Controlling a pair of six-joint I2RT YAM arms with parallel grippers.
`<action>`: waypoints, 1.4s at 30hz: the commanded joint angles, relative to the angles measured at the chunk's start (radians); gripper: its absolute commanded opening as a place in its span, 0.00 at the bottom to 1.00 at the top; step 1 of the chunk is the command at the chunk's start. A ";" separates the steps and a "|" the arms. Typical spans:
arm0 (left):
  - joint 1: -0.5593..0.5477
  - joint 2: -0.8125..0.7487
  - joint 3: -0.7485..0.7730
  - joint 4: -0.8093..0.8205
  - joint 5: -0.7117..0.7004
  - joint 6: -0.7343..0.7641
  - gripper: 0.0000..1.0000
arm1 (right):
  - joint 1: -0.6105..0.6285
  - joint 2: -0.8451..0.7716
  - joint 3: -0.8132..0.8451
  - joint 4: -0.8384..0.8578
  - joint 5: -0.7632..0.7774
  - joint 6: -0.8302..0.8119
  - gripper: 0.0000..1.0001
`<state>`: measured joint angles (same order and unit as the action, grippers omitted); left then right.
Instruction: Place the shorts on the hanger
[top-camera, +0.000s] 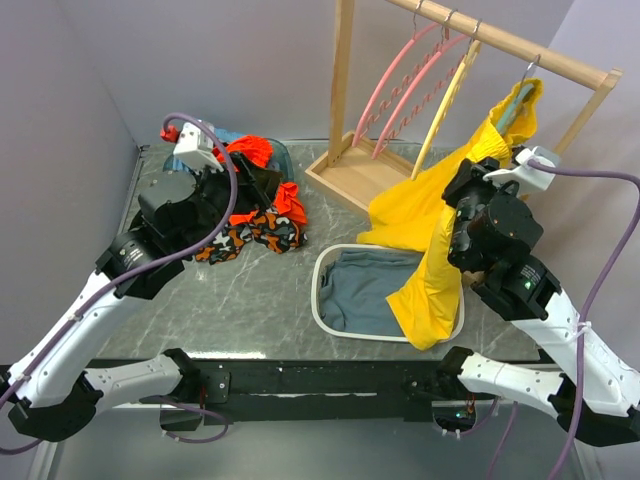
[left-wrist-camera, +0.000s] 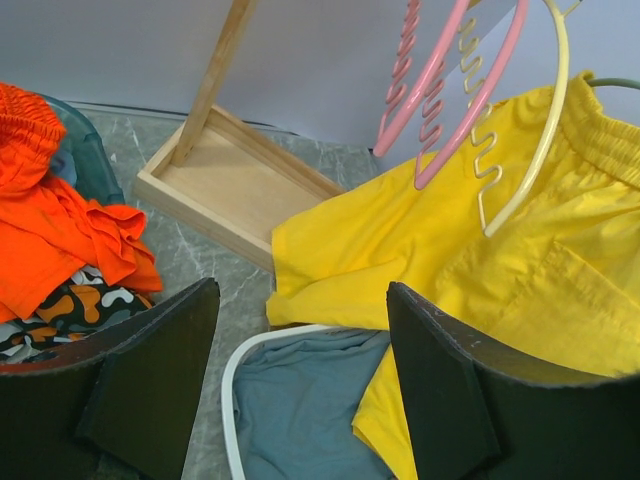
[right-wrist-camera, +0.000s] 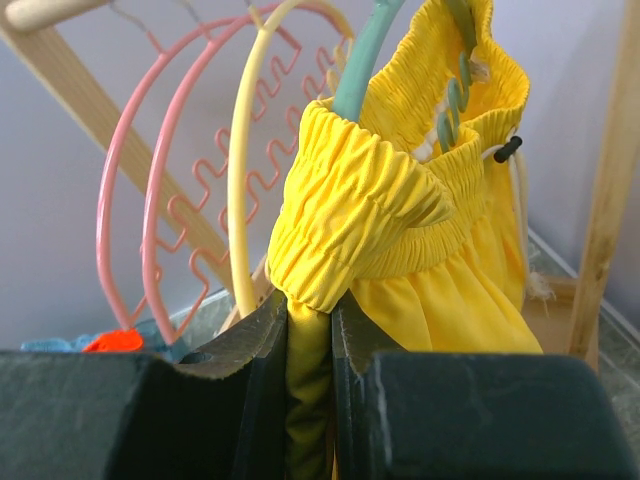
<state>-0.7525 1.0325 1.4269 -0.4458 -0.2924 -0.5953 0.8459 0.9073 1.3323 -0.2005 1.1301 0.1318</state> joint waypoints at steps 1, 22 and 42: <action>-0.001 0.012 0.040 0.016 0.012 0.006 0.73 | -0.045 -0.002 0.073 0.125 -0.021 -0.060 0.00; -0.001 0.057 0.092 -0.005 0.019 0.009 0.73 | -0.327 0.108 0.212 -0.013 -0.236 0.071 0.00; -0.001 0.026 0.018 0.021 0.019 0.000 0.75 | -0.435 0.079 0.113 -0.155 -0.372 0.265 0.27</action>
<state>-0.7525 1.0798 1.4628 -0.4591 -0.2855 -0.5919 0.4202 1.0351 1.4494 -0.3836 0.7872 0.3599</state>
